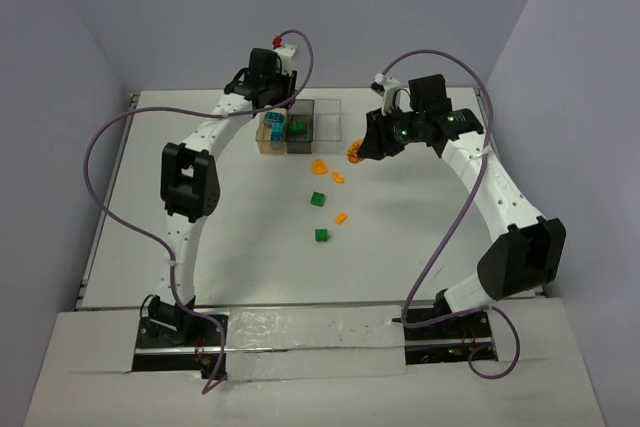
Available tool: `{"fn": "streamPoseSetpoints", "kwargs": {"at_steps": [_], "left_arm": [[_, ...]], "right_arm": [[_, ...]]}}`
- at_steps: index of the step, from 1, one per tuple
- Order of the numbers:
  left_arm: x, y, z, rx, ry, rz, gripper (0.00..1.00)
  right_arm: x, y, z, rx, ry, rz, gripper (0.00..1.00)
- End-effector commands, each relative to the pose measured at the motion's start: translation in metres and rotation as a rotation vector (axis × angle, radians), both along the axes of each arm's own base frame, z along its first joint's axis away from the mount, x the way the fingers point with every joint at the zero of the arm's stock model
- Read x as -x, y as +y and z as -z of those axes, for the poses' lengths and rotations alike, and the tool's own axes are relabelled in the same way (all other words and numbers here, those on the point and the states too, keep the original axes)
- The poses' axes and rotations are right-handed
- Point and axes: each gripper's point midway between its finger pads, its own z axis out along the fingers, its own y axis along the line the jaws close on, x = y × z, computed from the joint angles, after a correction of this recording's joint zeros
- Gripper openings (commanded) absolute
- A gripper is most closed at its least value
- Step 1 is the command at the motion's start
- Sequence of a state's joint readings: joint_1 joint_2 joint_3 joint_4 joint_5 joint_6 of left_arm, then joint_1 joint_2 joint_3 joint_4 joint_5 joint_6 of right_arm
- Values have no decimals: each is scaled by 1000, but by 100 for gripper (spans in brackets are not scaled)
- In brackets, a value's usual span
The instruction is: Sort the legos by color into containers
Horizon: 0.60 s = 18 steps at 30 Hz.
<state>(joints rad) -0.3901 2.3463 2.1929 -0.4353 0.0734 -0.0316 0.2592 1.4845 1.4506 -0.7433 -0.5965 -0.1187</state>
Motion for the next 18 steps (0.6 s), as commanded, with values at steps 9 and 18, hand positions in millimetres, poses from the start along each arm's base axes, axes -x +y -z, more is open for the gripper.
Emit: {"fn": "streamPoseSetpoints", "kwargs": {"at_steps": [9,18], "left_arm": [[18,-18,5,5,23,75,13],[45,-19,8,2,84,86,18]], "right_arm": [[-9,1,-11,-12,-43,16,0],[-7,3,-10,-25,-29,5,0]]}}
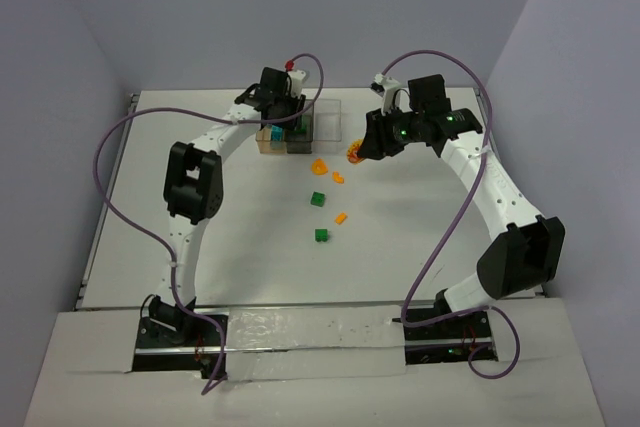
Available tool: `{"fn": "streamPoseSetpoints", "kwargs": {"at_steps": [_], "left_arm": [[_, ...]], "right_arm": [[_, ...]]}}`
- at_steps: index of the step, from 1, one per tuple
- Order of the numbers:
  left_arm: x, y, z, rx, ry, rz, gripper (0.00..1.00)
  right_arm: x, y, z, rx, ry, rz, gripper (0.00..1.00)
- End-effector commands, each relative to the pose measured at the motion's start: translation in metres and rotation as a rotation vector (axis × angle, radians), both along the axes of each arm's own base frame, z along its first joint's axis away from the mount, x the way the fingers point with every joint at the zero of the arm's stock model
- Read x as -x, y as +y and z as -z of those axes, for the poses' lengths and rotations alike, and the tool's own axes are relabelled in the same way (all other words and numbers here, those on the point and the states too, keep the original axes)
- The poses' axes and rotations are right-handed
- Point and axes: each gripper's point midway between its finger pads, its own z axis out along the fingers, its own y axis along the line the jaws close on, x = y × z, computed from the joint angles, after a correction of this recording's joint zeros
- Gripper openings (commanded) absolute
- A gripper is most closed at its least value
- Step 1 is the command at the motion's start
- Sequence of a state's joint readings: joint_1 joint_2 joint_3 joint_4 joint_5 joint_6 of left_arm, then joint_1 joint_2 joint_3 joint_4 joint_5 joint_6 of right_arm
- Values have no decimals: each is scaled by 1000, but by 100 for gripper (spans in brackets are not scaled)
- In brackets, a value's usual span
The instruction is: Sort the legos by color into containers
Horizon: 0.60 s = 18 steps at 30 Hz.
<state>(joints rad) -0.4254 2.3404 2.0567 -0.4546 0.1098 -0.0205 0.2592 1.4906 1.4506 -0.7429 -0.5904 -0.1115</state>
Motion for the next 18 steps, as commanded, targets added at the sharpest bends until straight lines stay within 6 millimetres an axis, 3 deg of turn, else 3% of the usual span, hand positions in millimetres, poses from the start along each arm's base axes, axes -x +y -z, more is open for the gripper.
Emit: {"fn": "streamPoseSetpoints", "kwargs": {"at_steps": [1,4,10,14,18], "left_arm": [[9,-5,-48,55,-45,13,19],[12,-6,-48,62,-33,17,25],[17,-7,-62,81,-53,33,49],[11,-9,-88,91,-95,39,72],[4,-9,-119,102,-151,35,86]], "right_arm": [[-6,4,-13,-29,-38,-5,0],[-6,4,-15,-30,-43,-5,0],[-9,3,-15,-24,-48,8,0],[-17,-1,-13,-7,-58,47,0],[-25,-4,-18,4,-79,83,0]]}}
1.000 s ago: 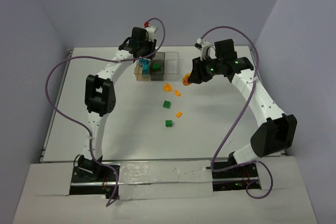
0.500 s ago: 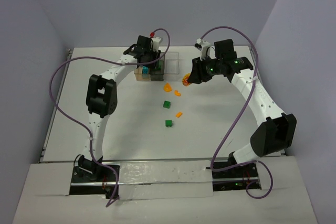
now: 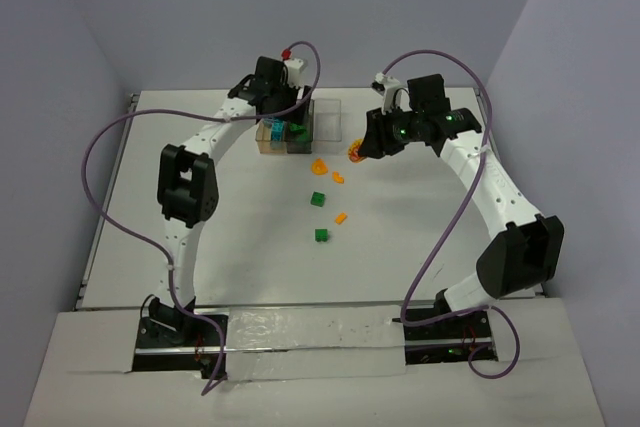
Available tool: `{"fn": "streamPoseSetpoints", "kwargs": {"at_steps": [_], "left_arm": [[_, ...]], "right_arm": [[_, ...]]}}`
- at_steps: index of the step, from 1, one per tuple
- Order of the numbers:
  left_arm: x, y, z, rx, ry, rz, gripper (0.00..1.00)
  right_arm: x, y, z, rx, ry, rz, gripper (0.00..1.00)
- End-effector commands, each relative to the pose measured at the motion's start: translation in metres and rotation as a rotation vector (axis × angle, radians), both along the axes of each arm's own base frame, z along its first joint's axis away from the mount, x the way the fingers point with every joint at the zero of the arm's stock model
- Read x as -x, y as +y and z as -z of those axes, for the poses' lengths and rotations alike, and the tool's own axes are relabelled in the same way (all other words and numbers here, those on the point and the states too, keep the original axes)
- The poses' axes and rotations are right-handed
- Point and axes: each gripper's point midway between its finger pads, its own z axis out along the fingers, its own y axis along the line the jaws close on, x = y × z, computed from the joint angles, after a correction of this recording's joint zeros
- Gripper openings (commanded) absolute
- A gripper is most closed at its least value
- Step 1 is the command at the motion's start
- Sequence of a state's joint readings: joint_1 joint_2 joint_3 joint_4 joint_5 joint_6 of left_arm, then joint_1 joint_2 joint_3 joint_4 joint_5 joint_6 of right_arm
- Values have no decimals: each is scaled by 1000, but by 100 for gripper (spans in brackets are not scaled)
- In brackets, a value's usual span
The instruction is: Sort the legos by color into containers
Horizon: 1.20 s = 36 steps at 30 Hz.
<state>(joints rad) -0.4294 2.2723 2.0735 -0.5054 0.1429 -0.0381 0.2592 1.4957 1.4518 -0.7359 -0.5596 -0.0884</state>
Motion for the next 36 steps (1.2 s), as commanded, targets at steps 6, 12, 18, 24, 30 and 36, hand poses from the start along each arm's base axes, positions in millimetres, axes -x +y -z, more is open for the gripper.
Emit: {"fn": "streamPoseSetpoints", "kwargs": {"at_steps": [6,12,18,24,30,36], "left_arm": [[5,14,-166,153,-268,-29,95],[51,61,-206,229,-273,-52,99],[95,107,-215,244,-353,-141,99],[105,136,-206,190,-323,-280,99],[117,131,-193,192,-317,-207,99],[118,126,-183,191,-283,-177,99]], "right_arm": [[-65,-5,-29,57,-149,161,0],[-121,20,-31,84,-186,211,0],[-167,48,-10,133,-224,296,0],[-196,68,31,233,-210,373,0],[-211,74,60,294,-218,407,0],[-215,77,83,312,-196,393,8]]}}
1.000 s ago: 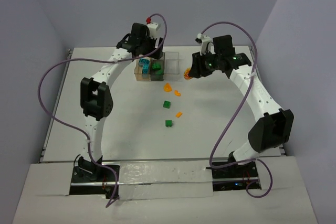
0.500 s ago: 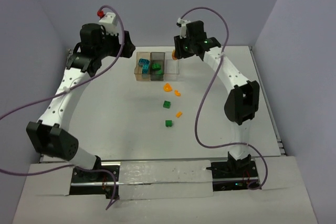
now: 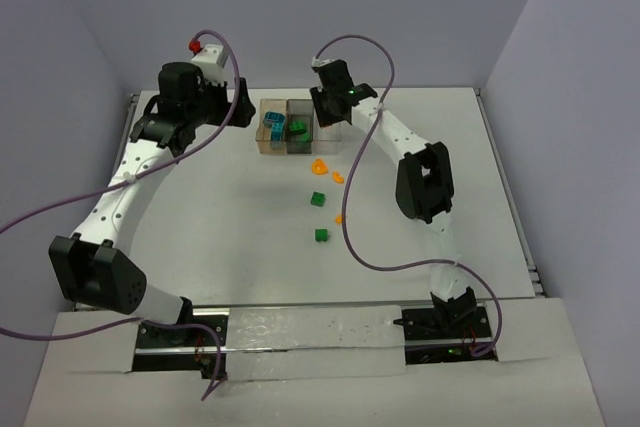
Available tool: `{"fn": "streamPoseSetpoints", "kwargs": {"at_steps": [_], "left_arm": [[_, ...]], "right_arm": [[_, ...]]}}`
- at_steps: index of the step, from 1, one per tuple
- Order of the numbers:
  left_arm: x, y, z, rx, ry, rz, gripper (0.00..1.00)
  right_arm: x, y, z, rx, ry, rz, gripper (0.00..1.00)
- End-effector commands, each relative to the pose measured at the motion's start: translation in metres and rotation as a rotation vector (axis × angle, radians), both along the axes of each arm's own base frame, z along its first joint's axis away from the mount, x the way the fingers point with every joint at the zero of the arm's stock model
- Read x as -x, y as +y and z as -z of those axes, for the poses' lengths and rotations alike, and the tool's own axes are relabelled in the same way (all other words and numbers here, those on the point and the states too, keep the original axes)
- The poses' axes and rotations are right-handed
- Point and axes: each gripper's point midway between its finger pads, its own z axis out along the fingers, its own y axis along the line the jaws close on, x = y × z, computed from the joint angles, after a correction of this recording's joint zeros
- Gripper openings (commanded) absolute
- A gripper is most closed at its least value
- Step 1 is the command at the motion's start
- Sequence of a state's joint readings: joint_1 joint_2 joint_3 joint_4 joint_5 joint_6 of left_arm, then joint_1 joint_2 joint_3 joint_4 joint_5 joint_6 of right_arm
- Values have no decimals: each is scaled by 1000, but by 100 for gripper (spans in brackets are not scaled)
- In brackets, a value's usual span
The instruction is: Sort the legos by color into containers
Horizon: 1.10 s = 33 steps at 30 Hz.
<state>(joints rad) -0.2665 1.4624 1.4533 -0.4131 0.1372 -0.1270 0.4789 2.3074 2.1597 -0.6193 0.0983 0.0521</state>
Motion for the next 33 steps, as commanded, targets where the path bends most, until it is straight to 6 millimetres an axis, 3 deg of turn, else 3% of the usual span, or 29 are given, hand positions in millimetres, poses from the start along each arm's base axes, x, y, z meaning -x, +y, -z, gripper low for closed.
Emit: {"fn": "streamPoseSetpoints", "kwargs": {"at_steps": [1,5,7,9,14,17,20,23,24,26,27,28,29,30,32,33], "left_arm": [[1,-5,-20,17,-56,39,99],[0,-4,-15,4,-37,41,99],[2,-5,-13,5,-33,51,99],[3,-7,-13,8,-36,64,99],[8,-15,-6,9,-18,126,99],[20,-30,-4,36,-3,237,99],[45,-49,-1,53,1,410,99],[71,-65,14,47,-3,564,99],[79,-70,19,30,-12,607,99],[99,-81,31,3,-1,686,99],[114,-90,45,-17,4,759,99],[120,-94,51,-18,10,787,99],[125,-99,54,-17,9,819,99],[129,-104,61,-18,27,835,99],[135,-116,81,-101,48,885,99],[141,-128,96,-141,73,931,99]], "right_arm": [[-20,1,-21,-23,-86,30,9],[-21,3,-11,-20,-71,27,21],[-21,4,-10,-24,-67,22,31],[-19,5,-11,-33,-64,20,49],[-13,7,-22,-53,-62,12,70],[-6,10,-42,-93,-66,1,82],[4,8,-73,-125,-93,-5,86],[20,-1,-120,-161,-143,-12,91],[27,-6,-135,-173,-158,-17,98],[38,-18,-157,-198,-180,-13,100],[51,-38,-179,-226,-201,-4,100],[55,-50,-185,-229,-203,9,100],[60,-73,-203,-237,-233,41,100],[63,-74,-191,-226,-204,37,100],[76,-124,-189,-211,-191,111,100],[84,-137,-195,-215,-204,118,100]]}}
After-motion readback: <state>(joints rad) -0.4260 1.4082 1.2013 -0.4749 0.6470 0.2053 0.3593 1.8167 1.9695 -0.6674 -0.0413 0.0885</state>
